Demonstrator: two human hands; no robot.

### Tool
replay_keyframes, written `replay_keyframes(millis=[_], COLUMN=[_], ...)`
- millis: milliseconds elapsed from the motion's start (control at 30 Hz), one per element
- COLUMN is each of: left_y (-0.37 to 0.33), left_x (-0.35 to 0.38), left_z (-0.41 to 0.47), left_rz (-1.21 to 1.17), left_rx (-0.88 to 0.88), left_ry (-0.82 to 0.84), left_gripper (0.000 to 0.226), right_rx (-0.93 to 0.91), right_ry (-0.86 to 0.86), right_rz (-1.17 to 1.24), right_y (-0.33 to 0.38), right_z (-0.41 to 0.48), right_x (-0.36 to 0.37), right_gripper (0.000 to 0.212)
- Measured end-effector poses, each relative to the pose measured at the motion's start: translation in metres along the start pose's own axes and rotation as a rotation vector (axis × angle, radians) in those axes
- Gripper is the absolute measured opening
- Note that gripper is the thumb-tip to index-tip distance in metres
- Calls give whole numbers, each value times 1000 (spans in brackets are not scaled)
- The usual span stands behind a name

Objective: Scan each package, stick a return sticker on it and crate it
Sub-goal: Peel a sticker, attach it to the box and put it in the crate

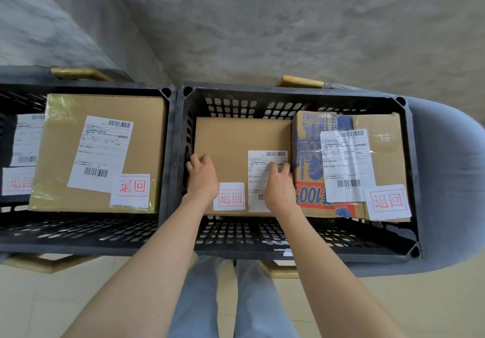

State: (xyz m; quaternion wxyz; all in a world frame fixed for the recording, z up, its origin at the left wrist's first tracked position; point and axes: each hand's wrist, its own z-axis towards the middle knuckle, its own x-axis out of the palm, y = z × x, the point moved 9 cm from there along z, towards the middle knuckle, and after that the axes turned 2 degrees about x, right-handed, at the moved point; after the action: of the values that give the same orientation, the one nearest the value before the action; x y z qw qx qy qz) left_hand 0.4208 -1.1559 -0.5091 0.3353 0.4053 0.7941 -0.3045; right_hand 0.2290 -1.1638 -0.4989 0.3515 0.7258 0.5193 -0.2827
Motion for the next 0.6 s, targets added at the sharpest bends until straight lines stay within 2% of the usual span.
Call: replay_keyframes(millis=[200,400,600], left_y=[5,-4,-19], left_x=[5,-8,-41], left_z=[-13,-44,-78], left_rz=[-42,-111,-56], left_rx=[0,46,142], left_ry=[-1,8,-13], left_gripper=[61,62,49], right_rx=[7,5,20], right_ry=[-2,-34,-89], right_rz=[92,313,361], right_y=[-5,-6,-13], right_z=[-10,-33,-74], right_x=[7,-9,-41], right_gripper=[67,58,53])
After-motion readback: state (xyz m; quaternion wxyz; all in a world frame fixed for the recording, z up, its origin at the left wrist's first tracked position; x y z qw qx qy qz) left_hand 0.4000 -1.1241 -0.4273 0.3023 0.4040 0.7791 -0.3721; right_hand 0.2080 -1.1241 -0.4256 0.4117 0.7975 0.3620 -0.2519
